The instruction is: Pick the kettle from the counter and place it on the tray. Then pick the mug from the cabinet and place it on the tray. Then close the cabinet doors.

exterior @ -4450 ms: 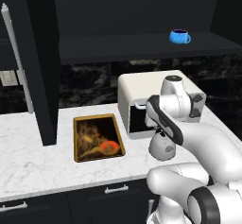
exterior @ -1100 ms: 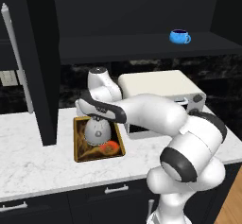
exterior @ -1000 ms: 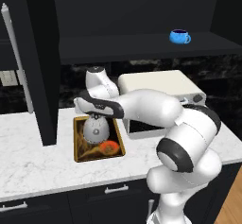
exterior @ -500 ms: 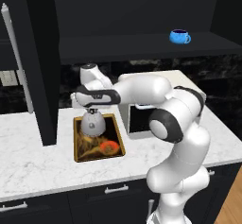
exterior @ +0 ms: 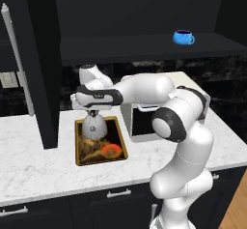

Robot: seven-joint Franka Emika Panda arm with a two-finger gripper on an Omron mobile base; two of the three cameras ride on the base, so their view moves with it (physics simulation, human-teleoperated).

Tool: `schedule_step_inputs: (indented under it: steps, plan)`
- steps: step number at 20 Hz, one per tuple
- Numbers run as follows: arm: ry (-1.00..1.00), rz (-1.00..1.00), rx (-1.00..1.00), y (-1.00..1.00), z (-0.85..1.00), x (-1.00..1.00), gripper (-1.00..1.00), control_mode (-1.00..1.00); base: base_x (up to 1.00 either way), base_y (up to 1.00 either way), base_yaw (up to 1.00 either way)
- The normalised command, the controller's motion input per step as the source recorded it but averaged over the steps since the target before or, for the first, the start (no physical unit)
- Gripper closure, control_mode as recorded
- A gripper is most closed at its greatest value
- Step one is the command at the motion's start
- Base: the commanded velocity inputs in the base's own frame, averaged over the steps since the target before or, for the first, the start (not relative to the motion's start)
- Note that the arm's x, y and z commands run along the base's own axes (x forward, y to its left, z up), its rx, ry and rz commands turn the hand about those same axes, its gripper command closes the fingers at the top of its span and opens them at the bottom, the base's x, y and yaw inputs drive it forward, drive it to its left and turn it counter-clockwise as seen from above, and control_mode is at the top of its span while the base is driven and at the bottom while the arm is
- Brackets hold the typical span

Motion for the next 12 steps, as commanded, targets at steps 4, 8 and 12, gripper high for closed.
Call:
schedule_step_inputs:
  steps: [4,8,12]
  plan:
    - [-0.01,0.0,0.0,-0.01,-0.32,0.0,-1.0,-1.0,0.0,0.0,0.0]
    - [-0.06,0.0,0.0,-0.01,-0.26,0.0,-1.0,-1.0,0.0,0.0,0.0]
    - [-0.17,0.0,0.04,0.0,0.24,-0.3,-1.0,-1.0,0.0,0.0,0.0]
